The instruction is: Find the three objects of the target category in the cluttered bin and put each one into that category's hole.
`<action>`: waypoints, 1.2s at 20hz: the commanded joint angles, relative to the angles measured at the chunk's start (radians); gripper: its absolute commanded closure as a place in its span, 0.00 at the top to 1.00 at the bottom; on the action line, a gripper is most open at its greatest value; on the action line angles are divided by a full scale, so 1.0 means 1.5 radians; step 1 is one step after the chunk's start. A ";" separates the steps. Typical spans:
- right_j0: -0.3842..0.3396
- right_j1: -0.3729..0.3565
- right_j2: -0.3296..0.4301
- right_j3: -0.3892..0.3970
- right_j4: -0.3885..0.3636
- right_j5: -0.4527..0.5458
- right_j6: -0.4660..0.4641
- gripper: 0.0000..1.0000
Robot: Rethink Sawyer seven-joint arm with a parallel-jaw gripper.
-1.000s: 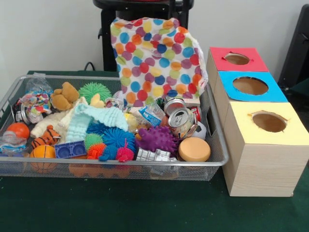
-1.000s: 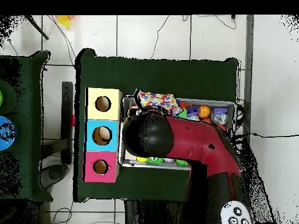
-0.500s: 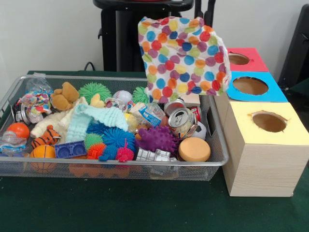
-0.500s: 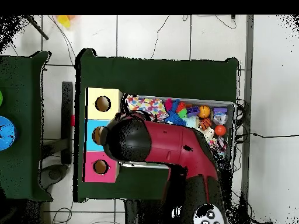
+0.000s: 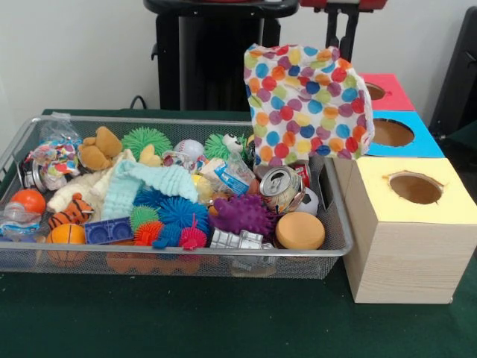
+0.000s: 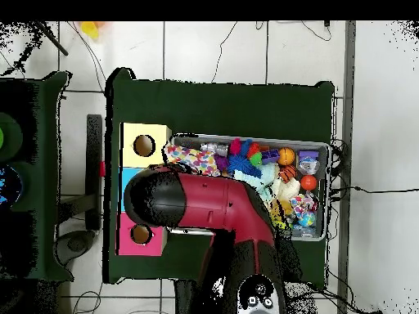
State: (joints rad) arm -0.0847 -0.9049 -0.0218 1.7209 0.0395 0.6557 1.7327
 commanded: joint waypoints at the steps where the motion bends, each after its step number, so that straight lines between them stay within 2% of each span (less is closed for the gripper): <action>1: 0.027 0.057 -0.021 0.017 0.030 -0.035 0.212 0.00; 7: 0.093 0.074 -0.058 -0.003 0.045 -0.029 0.282 0.00; 15: 0.150 0.092 -0.097 -0.053 0.055 0.017 0.330 0.00; 19: 0.143 0.128 -0.086 -0.074 0.059 -0.013 0.317 0.00; 24: 0.139 0.145 -0.085 -0.139 0.055 0.047 0.304 0.00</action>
State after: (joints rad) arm 0.1483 -0.7538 -0.1501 1.6216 0.0933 0.6553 1.9727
